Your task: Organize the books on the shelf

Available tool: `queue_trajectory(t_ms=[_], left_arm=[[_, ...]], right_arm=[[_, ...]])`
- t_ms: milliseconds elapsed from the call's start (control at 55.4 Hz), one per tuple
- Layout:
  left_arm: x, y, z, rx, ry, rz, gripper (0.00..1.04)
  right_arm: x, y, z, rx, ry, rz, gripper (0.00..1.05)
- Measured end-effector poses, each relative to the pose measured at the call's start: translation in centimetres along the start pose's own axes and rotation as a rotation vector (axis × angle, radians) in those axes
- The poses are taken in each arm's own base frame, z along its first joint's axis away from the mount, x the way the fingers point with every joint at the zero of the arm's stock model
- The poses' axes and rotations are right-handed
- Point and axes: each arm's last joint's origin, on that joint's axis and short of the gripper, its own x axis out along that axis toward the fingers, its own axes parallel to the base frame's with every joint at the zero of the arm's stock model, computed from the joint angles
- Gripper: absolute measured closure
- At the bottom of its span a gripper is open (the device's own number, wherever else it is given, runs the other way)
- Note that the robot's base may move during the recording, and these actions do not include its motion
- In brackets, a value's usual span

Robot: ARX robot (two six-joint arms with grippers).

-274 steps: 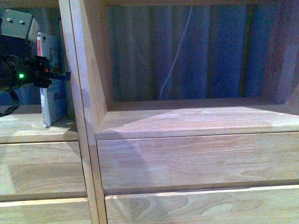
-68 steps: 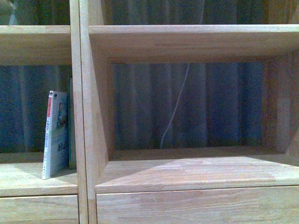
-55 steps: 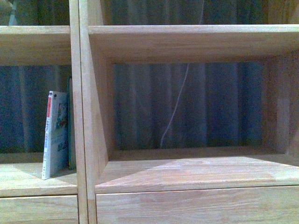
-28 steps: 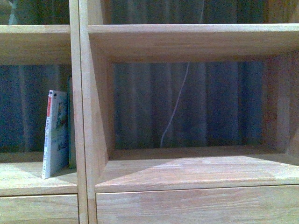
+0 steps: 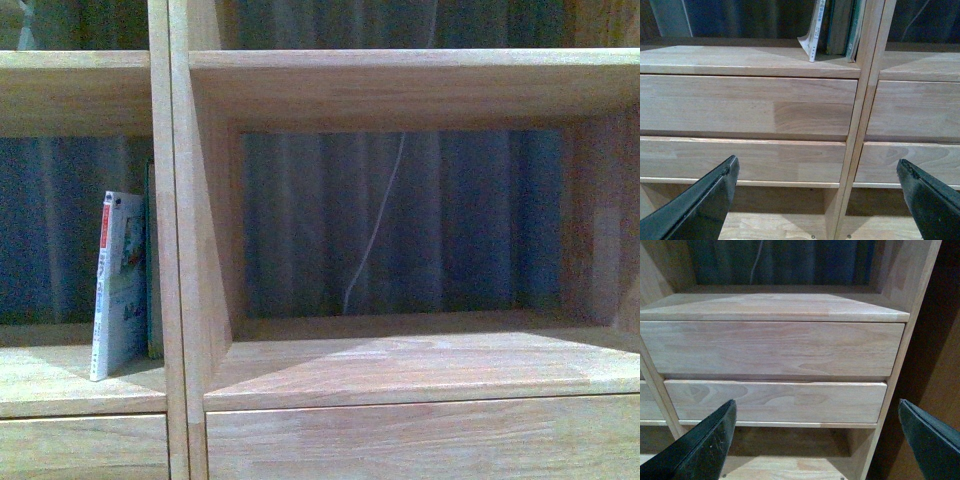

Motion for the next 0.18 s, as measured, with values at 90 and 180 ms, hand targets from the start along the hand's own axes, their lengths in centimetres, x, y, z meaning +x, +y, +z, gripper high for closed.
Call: queue_trajectory(t_ms=[90,180], left_arm=[[0.0,0.0,0.0,0.0,0.0,0.0,0.07],[0.0,0.0,0.0,0.0,0.0,0.0,0.07]], right_arm=[[0.0,0.0,0.0,0.0,0.0,0.0,0.07],[0.0,0.0,0.0,0.0,0.0,0.0,0.07]])
